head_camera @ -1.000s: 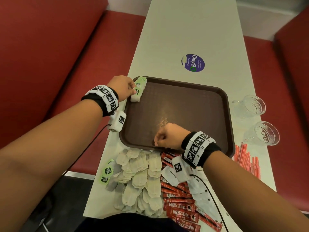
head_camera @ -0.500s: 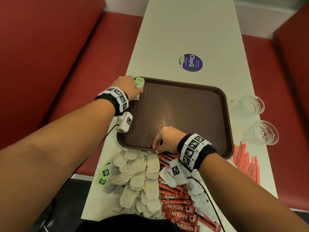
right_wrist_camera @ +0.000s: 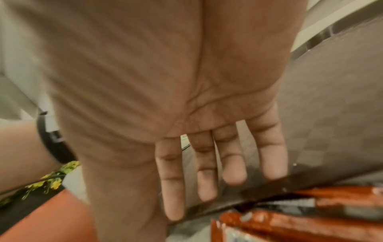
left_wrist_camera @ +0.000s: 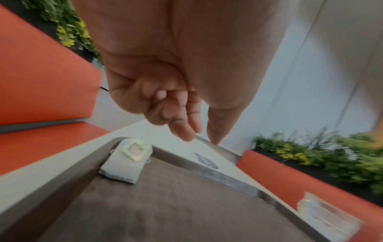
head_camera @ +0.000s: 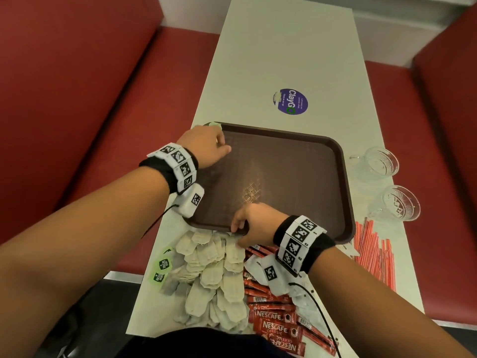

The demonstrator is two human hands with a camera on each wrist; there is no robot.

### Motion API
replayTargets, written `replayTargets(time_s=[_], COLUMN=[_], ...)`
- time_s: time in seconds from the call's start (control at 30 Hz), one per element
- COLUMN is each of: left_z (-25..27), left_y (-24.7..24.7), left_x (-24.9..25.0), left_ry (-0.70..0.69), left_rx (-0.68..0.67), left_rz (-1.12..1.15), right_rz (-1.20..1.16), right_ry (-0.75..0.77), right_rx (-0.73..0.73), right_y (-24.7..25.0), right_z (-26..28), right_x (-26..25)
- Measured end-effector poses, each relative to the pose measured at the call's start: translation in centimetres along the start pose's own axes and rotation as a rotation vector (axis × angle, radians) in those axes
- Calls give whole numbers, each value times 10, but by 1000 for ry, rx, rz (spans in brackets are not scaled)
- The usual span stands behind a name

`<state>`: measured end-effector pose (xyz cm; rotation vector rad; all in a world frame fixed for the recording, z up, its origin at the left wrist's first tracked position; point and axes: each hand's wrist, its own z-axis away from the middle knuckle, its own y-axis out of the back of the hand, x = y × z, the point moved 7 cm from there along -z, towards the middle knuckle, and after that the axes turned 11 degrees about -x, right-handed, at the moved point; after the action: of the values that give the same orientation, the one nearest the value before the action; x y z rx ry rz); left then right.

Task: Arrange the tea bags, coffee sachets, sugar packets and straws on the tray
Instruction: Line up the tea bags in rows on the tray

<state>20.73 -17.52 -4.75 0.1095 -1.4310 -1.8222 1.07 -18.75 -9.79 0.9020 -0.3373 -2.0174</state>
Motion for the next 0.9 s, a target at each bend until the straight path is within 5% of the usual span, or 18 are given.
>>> replayTargets(time_s=[0.17, 0.33, 0.63, 0.9], left_z=[76, 119, 130, 127], left_y=[-41, -88, -95, -72], left_x=[18, -7, -27, -21], left_ry=[-245, -316, -303, -307], left_rx=[-273, -487, -410, -262], left_rz=[-7, -168, -213, -142], right_rz=[178, 260, 249, -42], right_ry=[-3, -20, 8, 64], right_rx=[-39, -33, 58, 267], right_y=[-20, -28, -19, -2], right_z=[7, 7, 18, 28], right_x=[-13, -15, -27, -33])
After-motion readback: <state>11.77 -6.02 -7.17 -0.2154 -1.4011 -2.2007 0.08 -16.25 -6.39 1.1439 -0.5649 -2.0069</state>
